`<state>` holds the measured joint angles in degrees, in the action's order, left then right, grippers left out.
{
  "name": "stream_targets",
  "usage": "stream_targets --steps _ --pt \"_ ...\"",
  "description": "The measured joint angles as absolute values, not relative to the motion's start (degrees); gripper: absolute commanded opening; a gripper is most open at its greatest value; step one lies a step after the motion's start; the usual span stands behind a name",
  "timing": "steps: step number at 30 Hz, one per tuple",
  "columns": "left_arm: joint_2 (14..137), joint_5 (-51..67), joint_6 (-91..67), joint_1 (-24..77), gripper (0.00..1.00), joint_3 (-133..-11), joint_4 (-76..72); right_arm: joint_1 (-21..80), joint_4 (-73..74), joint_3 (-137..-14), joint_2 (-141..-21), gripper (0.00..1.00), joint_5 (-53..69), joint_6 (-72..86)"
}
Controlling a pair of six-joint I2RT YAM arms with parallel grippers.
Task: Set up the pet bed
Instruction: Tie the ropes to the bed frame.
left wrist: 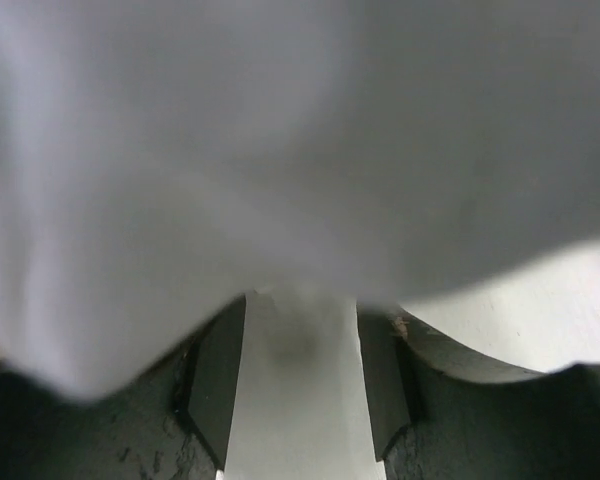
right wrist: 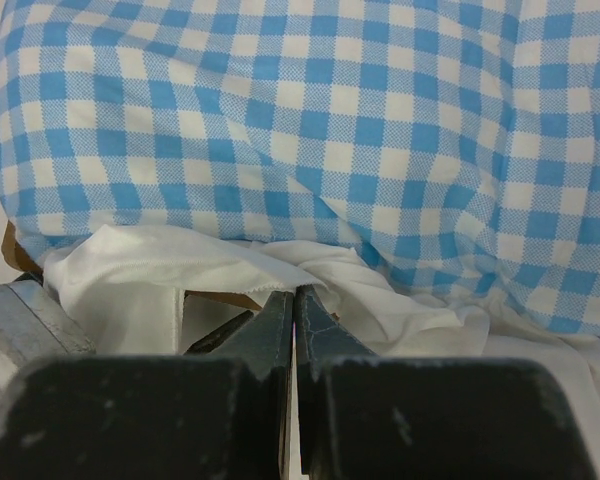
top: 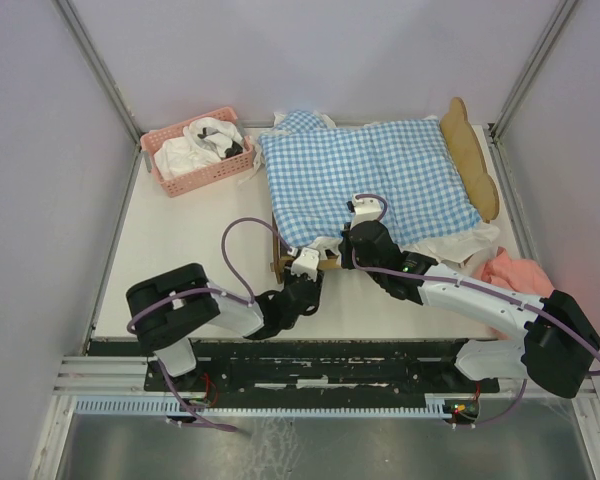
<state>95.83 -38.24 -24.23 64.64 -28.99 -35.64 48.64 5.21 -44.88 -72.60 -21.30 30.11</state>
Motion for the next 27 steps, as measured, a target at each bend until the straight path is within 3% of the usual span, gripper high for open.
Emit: stream_targets --steps 5,7,12,14,20,27 --pt "100.66 -41.43 -19.35 65.06 0.58 -30.55 -40.84 48.64 5.23 -44.88 -72.60 0.02 -21.56 29.69" --pt "102.41 -41.98 -17.96 65.41 0.53 -31.46 -41.74 48.64 5.23 -44.88 -72.60 0.02 -21.69 29.67" --pt "105.08 -44.12 -15.49 65.47 0.15 -32.56 -44.69 48.64 5.23 -44.88 -72.60 0.02 -21.89 29.47" --pt "105.62 -45.06 -15.00 65.43 0.04 -32.73 -45.60 48.64 5.23 -44.88 -72.60 0.02 -22.09 29.41" --pt "104.51 -46.24 -15.16 65.30 0.03 -30.48 -46.74 48.64 5.17 -44.88 -72.88 0.02 -22.13 29.28" --pt "94.98 -46.35 -20.38 65.17 0.03 -22.74 -43.86 48.64 4.80 -44.86 -74.15 0.02 -21.61 29.54"
